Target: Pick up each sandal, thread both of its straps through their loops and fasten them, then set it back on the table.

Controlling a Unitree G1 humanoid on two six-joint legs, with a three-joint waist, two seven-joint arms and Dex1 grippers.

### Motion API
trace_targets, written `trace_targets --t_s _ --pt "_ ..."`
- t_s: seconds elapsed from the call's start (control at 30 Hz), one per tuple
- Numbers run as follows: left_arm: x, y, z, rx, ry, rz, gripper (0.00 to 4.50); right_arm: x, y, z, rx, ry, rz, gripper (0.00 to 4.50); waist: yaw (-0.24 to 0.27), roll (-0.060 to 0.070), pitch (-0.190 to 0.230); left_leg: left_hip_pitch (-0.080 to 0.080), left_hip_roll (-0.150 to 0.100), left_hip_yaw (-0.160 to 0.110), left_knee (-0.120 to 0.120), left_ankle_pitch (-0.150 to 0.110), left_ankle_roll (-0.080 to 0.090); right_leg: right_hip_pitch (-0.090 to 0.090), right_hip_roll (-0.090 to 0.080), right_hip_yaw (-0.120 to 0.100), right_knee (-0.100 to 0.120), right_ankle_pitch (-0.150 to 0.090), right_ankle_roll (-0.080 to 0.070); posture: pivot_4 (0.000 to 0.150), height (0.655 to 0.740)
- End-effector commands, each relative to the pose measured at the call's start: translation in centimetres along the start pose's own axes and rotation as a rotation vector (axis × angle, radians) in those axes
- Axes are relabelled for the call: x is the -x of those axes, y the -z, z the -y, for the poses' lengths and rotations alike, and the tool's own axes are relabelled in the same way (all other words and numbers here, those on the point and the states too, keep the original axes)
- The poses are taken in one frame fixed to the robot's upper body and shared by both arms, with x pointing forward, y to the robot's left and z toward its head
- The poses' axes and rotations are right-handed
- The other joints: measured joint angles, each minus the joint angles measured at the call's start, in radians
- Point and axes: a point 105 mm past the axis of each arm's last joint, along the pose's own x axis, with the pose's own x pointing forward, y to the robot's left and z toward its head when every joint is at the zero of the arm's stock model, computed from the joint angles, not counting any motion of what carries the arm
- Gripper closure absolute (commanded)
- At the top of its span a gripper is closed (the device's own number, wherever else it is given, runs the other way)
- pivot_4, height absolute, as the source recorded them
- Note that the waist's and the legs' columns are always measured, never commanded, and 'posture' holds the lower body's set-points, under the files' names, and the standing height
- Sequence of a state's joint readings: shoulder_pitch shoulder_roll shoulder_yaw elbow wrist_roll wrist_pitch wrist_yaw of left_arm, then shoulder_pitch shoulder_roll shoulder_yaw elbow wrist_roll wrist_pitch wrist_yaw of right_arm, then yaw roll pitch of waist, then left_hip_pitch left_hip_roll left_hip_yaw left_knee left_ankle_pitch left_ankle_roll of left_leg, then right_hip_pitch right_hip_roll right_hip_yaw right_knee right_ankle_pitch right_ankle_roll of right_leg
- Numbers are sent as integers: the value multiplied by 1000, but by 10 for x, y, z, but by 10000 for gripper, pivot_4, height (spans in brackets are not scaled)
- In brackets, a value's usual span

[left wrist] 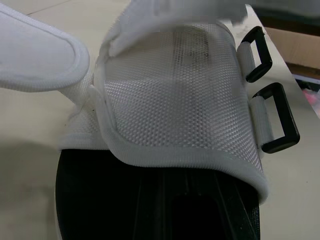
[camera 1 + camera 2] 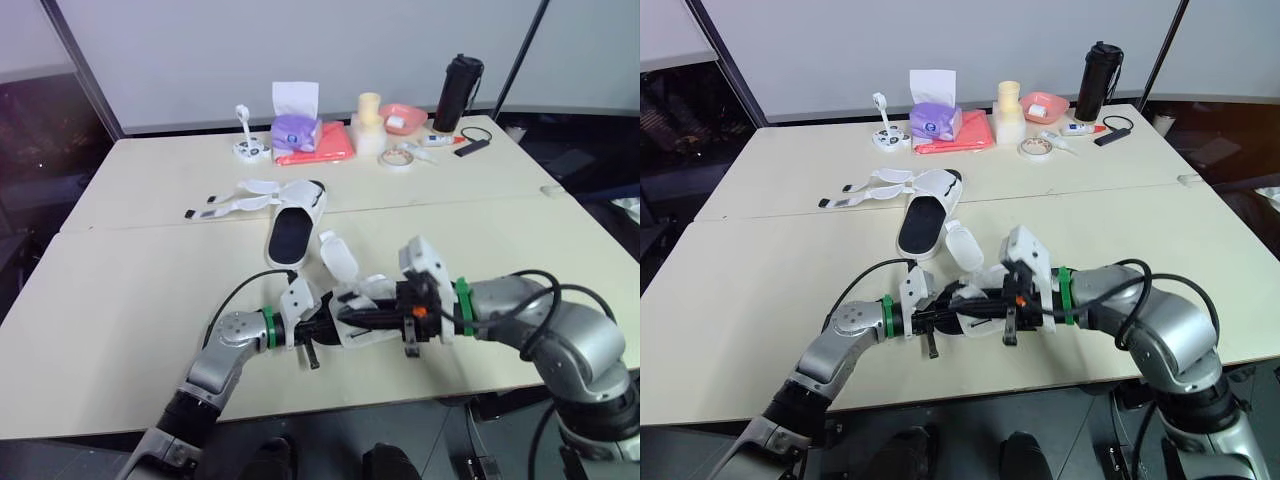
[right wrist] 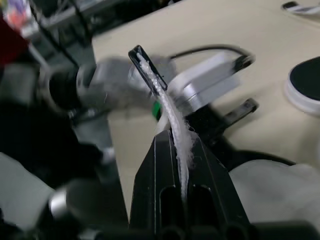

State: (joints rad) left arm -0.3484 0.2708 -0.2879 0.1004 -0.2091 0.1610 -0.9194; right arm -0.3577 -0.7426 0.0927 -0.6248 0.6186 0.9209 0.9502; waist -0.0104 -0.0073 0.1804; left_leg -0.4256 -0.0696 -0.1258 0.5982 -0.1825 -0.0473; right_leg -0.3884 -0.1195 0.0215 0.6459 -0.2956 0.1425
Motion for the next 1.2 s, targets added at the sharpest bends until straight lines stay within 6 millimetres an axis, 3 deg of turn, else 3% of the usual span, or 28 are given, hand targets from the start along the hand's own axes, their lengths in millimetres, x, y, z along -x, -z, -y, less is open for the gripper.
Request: trace_targets --t_s 0.03,0.13,0.33,0.6,0.83,1.03,1.2 --pt "6 15 1 43 -3 -55 45000 -2 10 -5 92 -14 -43 44811 -1 0 0 0 0 0 0 0 0 0 0 0 0 0 0 1500 7400" --pt "7 16 2 44 2 -61 45000 -3 16 -6 99 -23 -55 35906 -1 0 0 0 0 0 0 0 0 0 0 0 0 0 0 1500 7400" --pt "5 15 2 41 6 -62 45000 9 27 -7 145 -25 -138 5145 1 -1 0 0 0 -1 0 0 0 0 0 0 0 0 0 1500 7400" --pt "4 14 3 39 9 -60 45000 39 50 -36 89 -124 -272 5145 6 -1 0 0 0 0 0 0 0 0 0 0 -1 0 0 1500 7400" --pt "3 14 6 40 19 -59 45000 61 43 -22 -84 8 -213 5145 7 -1 0 0 1 0 0 0 0 0 0 0 -1 0 0 1500 7400" --pt "5 14 10 31 33 -52 45000 63 66 -19 -304 60 -222 5145 20 -2 0 0 1 0 0 0 0 0 0 0 -1 0 0 1500 7400" --pt "6 15 11 30 35 -52 45000 48 82 -24 -432 66 -174 5145 24 -2 0 0 1 1 1 0 0 1 0 0 -1 0 -1 1500 7400"
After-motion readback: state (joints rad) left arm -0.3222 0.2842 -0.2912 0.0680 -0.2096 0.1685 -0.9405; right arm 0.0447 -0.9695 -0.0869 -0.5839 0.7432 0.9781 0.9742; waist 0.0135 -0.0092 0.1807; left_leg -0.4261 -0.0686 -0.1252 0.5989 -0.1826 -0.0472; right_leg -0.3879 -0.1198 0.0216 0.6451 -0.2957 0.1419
